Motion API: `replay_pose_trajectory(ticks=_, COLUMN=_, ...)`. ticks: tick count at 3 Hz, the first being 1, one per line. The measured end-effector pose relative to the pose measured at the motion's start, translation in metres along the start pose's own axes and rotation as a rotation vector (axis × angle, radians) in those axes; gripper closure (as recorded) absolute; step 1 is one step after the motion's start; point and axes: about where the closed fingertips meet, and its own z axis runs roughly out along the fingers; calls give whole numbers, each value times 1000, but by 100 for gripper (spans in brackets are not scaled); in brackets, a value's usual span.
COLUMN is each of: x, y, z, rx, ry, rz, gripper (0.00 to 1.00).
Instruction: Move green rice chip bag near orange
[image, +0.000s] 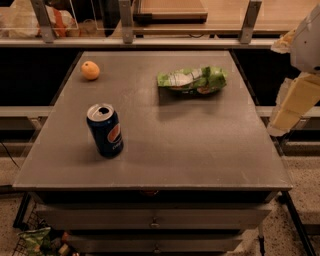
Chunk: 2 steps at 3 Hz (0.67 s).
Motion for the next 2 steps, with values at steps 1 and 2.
replay_pose_trajectory(ticks=1, x=7, y=-33, z=2, rx=63, ry=-98, rz=78, gripper=0)
replay_pose_trajectory(ticks=2, x=9, y=-65, z=15, rx=64, ry=-245, rz=168, gripper=0)
